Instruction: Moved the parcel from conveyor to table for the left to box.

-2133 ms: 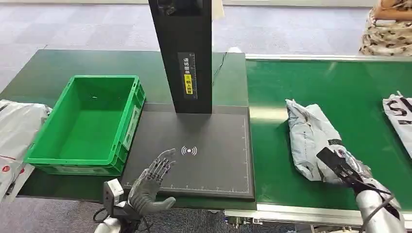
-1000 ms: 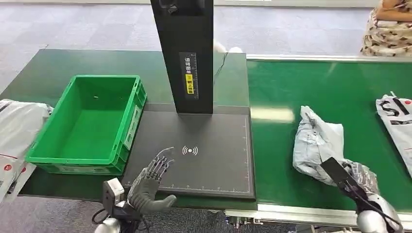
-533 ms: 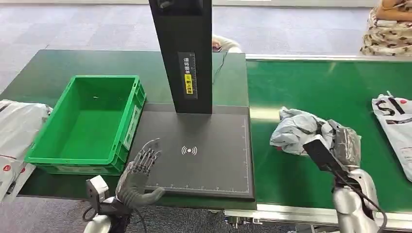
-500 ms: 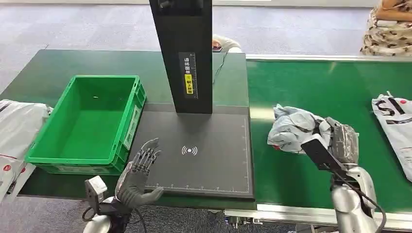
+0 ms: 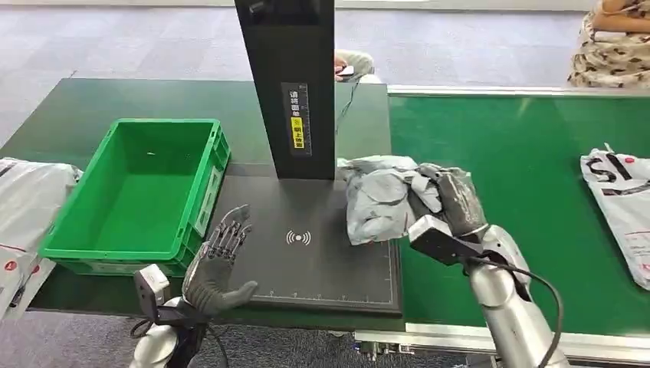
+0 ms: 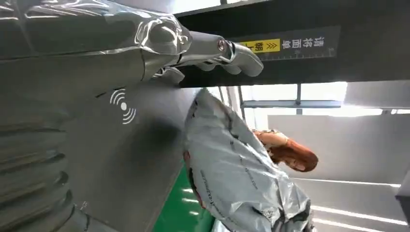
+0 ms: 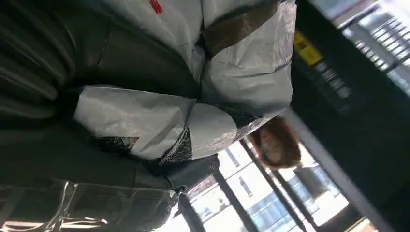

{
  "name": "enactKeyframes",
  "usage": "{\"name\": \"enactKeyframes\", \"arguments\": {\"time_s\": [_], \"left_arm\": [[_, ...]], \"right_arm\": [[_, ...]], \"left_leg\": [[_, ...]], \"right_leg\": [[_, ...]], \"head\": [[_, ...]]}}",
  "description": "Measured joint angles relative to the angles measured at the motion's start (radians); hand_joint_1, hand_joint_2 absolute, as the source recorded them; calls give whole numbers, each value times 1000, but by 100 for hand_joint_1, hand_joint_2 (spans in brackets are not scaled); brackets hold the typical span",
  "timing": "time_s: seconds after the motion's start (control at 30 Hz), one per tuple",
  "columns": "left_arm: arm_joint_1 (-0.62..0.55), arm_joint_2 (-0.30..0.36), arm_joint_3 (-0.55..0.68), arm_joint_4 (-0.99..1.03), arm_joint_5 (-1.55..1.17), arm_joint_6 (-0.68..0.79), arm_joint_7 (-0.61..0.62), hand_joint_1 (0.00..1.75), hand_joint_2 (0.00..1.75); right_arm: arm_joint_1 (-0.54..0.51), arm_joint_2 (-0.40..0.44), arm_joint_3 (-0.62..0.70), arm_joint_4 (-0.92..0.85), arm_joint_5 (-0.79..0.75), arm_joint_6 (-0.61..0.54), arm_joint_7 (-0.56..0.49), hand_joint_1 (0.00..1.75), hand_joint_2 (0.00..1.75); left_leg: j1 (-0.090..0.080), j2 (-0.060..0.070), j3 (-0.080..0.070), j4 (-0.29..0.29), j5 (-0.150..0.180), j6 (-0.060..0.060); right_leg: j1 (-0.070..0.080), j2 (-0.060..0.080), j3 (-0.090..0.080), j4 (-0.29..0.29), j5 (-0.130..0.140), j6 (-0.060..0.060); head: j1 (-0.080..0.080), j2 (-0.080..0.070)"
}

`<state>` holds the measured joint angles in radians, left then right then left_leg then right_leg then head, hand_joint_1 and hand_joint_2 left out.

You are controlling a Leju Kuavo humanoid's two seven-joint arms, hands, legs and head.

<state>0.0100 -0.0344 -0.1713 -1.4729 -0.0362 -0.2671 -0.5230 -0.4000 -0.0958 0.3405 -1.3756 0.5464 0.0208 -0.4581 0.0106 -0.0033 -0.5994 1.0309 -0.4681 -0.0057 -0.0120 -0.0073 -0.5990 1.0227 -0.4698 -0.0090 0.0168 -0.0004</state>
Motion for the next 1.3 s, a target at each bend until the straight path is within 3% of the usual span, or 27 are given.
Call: {"name": "enactKeyframes", "arguments": {"time_s": [0.23,0.47,0.77,0.8,0.83,0.87,1.07,1.3], "left_arm": [[-28,5,-25,37,19,16,-12,0,175],[-72,5,-46,79,29,26,-13,0,175],[-50,25,-47,90,29,35,-12,0,175],[-44,25,-46,89,28,34,-7,0,175],[-39,25,-46,86,25,34,1,0,175],[-33,25,-46,83,21,34,3,0,175],[3,18,-41,40,5,38,36,0,175],[59,7,-16,-28,-10,39,53,0,175]], "right_arm": [[-56,45,164,58,-175,161,-6,175,175],[-120,70,256,130,-242,232,41,175,175],[-190,46,305,246,-106,216,242,175,175],[-189,39,307,254,-79,204,271,127,175],[-184,32,307,260,-45,187,298,28,175],[-177,25,306,263,-23,172,313,0,175],[-106,4,268,238,14,118,349,0,175],[-37,8,179,155,-189,102,239,0,175]], "left_leg": [[0,0,-1,0,0,0],[0,0,0,0,1,0],[0,0,0,0,1,0],[0,0,0,0,1,0],[0,0,0,0,1,0],[0,0,0,0,1,0],[0,1,0,0,0,0],[0,0,0,0,1,0]], "right_leg": [[1,0,0,0,0,0],[1,0,0,0,1,0],[1,0,0,0,1,-1],[1,0,0,0,1,-1],[1,0,0,0,1,-1],[1,0,0,0,1,-1],[1,0,0,-1,1,-1],[1,0,0,0,1,-1]], "head": [[0,0],[0,0],[0,0],[0,0],[0,0],[0,0],[0,0],[0,0]]}}
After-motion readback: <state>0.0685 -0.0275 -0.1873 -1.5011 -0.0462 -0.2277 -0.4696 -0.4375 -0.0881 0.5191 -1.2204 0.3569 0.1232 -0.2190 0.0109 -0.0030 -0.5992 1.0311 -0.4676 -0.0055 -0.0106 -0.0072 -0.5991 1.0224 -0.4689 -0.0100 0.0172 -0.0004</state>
